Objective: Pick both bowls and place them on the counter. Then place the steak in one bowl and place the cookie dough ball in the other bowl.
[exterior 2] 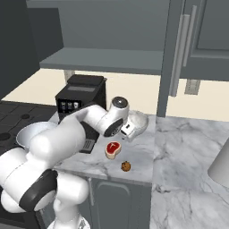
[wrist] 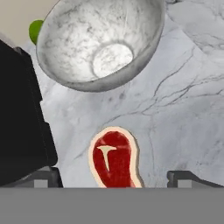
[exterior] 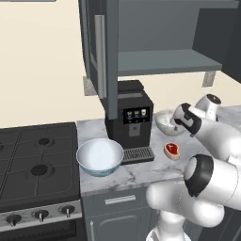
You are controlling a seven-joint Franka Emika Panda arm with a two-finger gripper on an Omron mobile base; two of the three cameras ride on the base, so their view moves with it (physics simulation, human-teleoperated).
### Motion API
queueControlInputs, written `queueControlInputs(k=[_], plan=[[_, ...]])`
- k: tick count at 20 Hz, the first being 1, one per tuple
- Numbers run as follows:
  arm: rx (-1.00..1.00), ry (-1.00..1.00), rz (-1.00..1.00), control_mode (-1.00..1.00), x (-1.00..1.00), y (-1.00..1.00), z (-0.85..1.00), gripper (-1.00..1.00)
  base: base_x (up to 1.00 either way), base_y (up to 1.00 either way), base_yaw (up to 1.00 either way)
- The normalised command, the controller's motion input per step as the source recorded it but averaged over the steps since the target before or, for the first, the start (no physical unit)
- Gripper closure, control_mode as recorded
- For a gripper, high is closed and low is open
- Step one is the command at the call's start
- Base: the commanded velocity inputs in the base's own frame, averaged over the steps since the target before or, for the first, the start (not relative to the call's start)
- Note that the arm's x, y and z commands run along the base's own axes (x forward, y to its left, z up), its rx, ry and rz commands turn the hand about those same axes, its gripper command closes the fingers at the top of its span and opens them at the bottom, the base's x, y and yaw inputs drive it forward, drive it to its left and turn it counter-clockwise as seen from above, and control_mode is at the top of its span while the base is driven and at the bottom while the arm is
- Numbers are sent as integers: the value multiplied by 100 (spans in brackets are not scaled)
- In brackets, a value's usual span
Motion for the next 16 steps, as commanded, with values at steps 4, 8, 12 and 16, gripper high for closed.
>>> queueControlInputs(k=[4,8,12,16], plan=[[-15,0,28,-100,-32,0,-13,-100,0,0,0],[-16,0,30,-100,-10,6,-21,-100,0,0,0],[-17,9,27,-100,19,15,-20,-100,0,0,0],[-19,17,22,-100,26,12,-16,-100,0,0,0]])
